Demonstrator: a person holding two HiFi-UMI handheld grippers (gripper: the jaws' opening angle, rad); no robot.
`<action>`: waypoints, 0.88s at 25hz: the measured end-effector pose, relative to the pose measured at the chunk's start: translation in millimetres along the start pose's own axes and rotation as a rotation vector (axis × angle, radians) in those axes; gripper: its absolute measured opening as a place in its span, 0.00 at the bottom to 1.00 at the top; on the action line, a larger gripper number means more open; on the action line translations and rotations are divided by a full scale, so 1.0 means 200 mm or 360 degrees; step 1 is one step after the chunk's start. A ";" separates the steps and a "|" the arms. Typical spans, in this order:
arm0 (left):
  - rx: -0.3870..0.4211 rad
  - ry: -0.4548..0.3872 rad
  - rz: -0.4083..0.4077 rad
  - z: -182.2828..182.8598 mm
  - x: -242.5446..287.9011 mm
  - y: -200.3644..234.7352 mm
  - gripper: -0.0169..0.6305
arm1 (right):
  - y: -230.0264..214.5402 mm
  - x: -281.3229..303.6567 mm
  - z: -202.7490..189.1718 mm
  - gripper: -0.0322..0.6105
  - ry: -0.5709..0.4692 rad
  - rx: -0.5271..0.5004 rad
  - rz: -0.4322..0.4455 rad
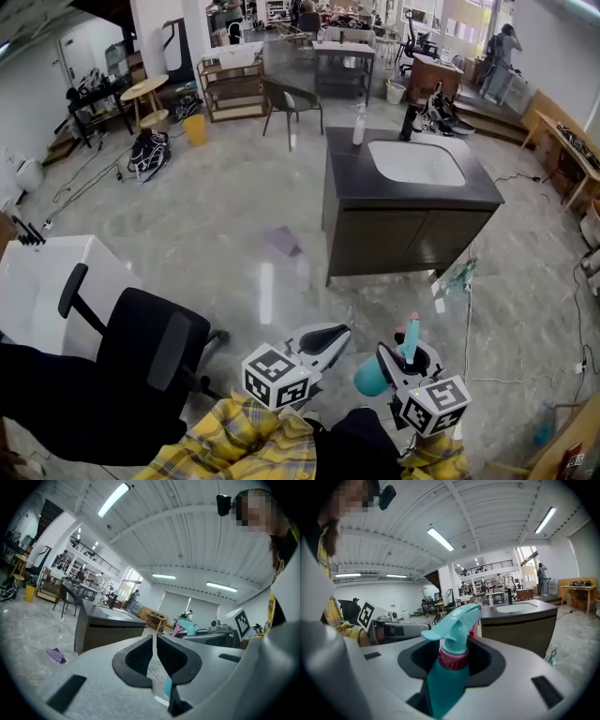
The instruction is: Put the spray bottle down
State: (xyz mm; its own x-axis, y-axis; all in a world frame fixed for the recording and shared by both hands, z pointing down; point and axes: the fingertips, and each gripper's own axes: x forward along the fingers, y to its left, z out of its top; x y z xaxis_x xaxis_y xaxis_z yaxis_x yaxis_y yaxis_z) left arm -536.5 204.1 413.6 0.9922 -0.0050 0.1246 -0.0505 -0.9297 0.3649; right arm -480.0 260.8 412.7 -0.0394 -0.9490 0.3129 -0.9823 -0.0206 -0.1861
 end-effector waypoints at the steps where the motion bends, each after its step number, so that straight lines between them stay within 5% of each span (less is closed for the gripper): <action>1: -0.0006 -0.0001 0.0003 0.00 -0.01 0.02 0.07 | 0.00 0.01 0.00 0.29 0.0004 -0.0003 -0.0002; 10: -0.0039 -0.0017 0.0106 0.01 0.11 0.21 0.07 | -0.12 0.19 0.01 0.29 0.0040 -0.0011 0.0070; 22: -0.0002 -0.0021 0.0094 0.17 0.75 0.26 0.07 | -0.69 0.29 0.20 0.29 -0.0002 0.0002 0.0113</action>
State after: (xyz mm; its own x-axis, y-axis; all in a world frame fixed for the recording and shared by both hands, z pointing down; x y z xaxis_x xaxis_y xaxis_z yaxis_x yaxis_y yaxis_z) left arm -386.8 143.2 420.1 0.9890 -0.0645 0.1334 -0.1088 -0.9272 0.3583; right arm -338.6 195.7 419.4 -0.1086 -0.9484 0.2978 -0.9769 0.0463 -0.2087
